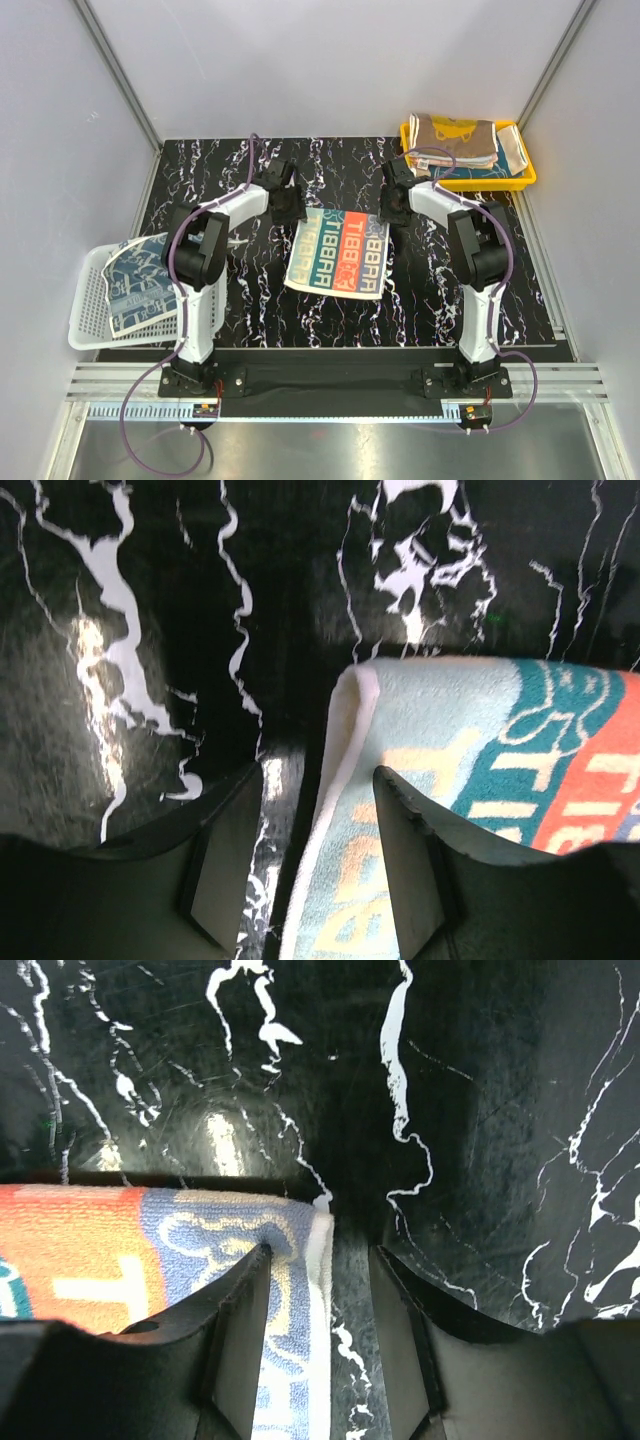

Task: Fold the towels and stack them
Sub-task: Fold the towel

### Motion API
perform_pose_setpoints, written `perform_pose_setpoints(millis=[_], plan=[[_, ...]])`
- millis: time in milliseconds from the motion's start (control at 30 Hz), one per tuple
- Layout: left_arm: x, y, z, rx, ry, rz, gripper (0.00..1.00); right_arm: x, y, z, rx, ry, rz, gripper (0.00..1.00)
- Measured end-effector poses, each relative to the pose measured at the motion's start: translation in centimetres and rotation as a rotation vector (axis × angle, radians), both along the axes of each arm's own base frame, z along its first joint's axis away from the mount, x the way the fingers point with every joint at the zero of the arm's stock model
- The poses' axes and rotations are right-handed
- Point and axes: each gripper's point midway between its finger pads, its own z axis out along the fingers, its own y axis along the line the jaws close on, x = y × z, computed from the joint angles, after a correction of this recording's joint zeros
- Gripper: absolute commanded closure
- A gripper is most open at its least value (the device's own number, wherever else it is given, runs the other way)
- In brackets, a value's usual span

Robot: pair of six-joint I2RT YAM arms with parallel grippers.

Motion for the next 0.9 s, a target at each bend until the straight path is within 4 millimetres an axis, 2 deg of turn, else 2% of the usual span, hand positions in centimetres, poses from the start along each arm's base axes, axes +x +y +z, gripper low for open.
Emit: perform_pose_setpoints(millis=[167,467,900], plan=[[1.6,-0.3,0.1,0.001,-0.02,-0.011,0.46,0.7,-0.1,-0.2,-0.026,0.006,0.011,0.5],[2.3,-0.1,0.0,0.014,-0.03,0.007,0.45,2.7,0.4,-0.2,-0.041,-0.016,0.05,0.53],[4.5,0.1,0.6,-0.031,-0.1,0.037,0.45,3.7,1.2,0.0,-0.023,-0.072,0.119,0.54]])
